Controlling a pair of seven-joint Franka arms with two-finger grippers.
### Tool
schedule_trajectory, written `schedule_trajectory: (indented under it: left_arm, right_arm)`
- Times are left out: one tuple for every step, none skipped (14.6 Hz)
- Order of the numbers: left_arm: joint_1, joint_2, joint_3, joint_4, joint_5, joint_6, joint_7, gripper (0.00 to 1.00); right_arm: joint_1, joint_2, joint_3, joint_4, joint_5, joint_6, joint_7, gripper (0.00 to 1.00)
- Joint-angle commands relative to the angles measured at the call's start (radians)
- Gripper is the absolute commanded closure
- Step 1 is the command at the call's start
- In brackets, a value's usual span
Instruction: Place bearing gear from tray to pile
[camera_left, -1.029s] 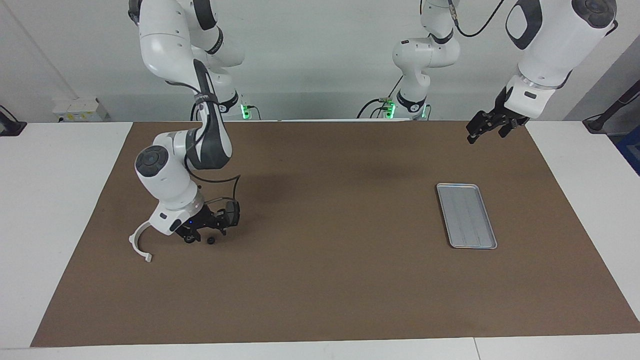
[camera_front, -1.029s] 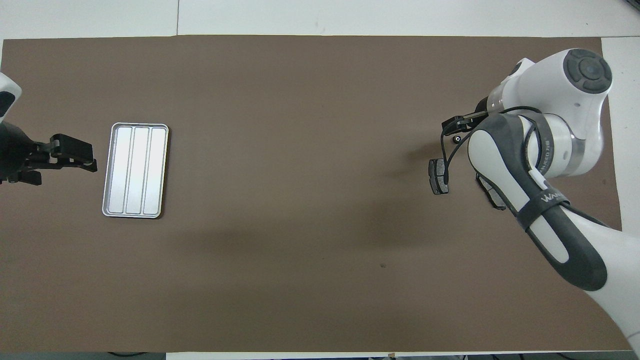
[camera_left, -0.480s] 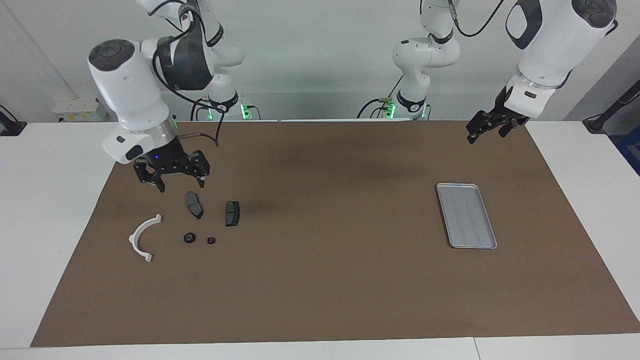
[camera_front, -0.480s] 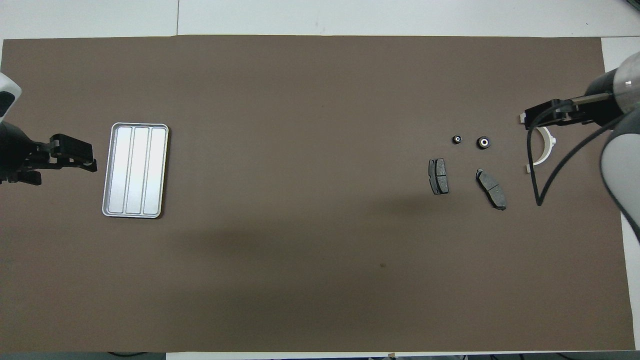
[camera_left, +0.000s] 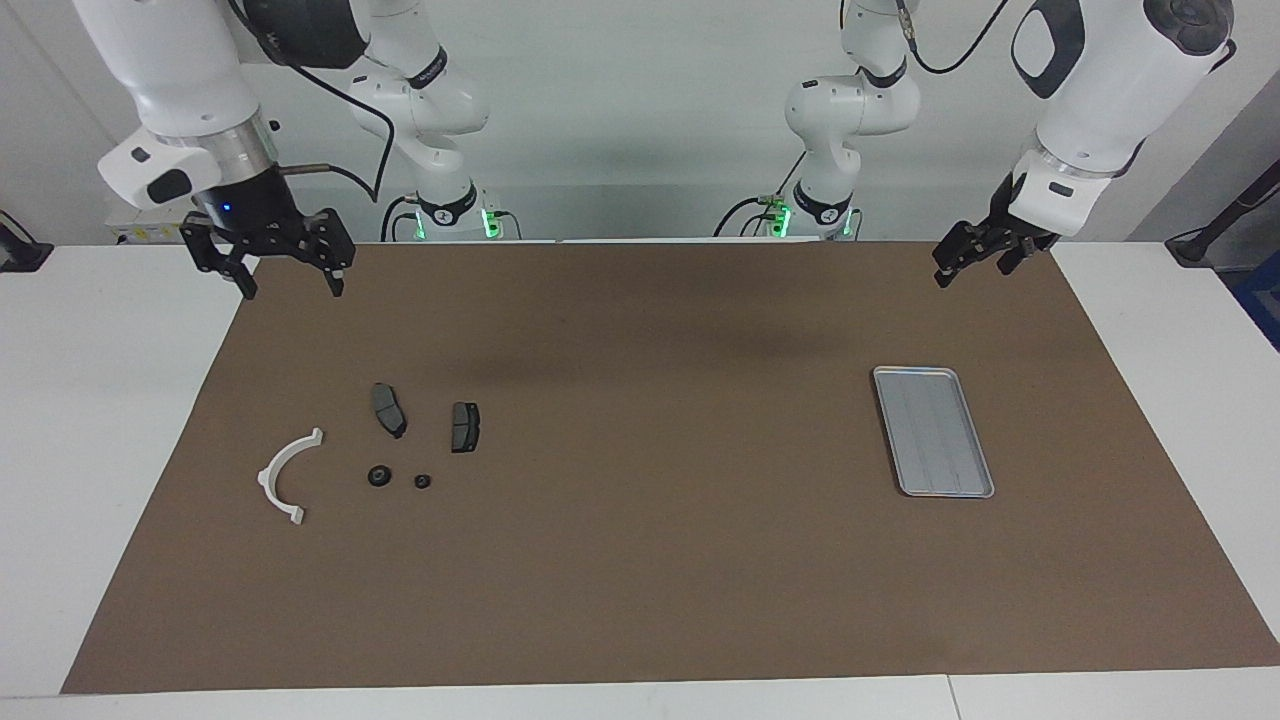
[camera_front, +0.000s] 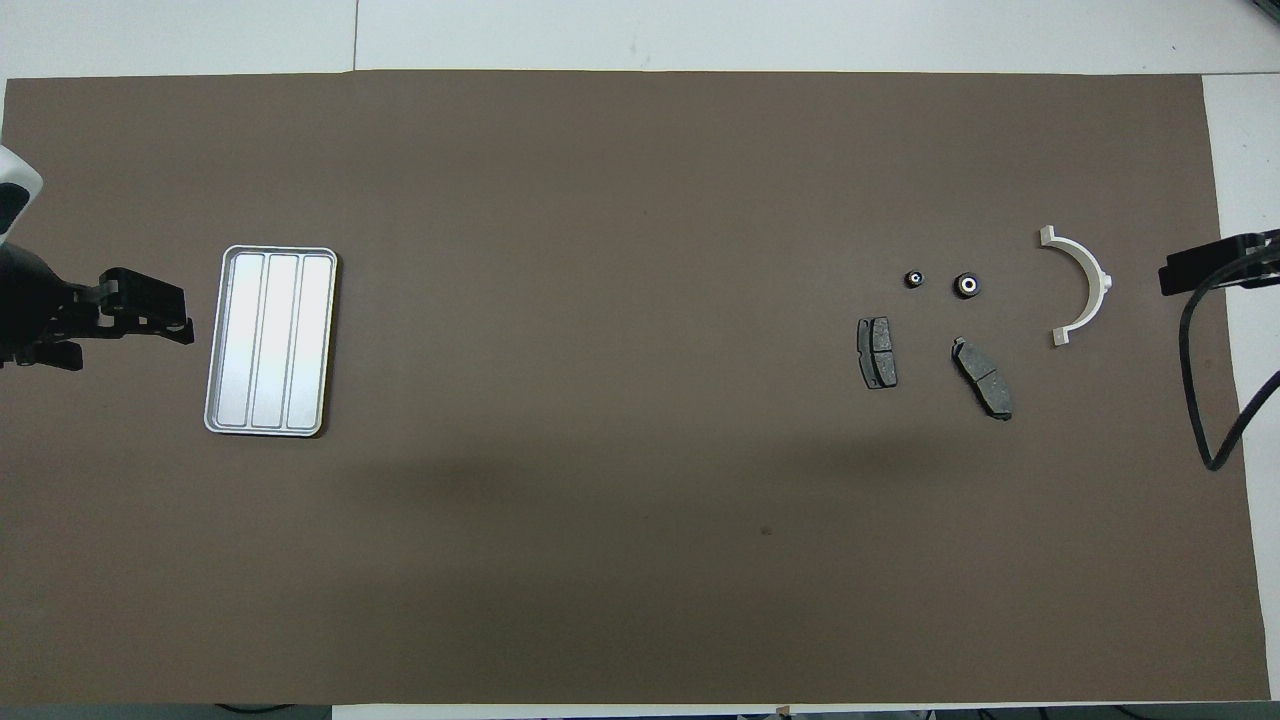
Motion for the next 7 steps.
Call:
schedule_trajectory:
  left_arm:
    - [-0.005, -0.029, 0.007, -0.021, -0.014, -0.009, 0.008, 0.0]
    - [-0.005, -0.029, 0.007, -0.022, -0.014, -0.009, 0.008, 0.0]
    - [-0.005, -0.029, 0.007, -0.022, -0.014, -0.009, 0.008, 0.0]
    - [-0.005, -0.029, 0.007, -0.021, -0.014, -0.009, 0.008, 0.0]
    - [-0.005, -0.029, 0.007, -0.022, -0.014, -0.009, 0.008, 0.0]
    - [-0.005, -0.029, 0.007, -0.021, -0.014, -0.009, 0.008, 0.0]
    - [-0.005, -0.029, 0.007, -0.021, -0.014, -0.009, 0.008, 0.0]
  right_arm:
    - [-0.016, -0.064, -0.024, -0.083, 0.011, -0.039, -0.028, 0.0]
    - [-0.025, -0.064, -0.026, -0.079, 0.022, -0.045, -0.03, 0.0]
    - [-0.037, -0.061, -0.026, -0.062, 0.023, -0.057, -0.036, 0.0]
    - [-0.039, -0.061, -0.027, -0.059, 0.025, -0.069, -0.045, 0.0]
    - [-0.039, -0.064, -0.029, -0.059, 0.025, -0.076, -0.048, 0.0]
    - [-0.04, -0.074, -0.029, -0.071, 0.026, -0.086, -0.047, 0.0]
    - [-0.042, -0.085, -0.029, -0.083, 0.028, -0.088, -0.042, 0.0]
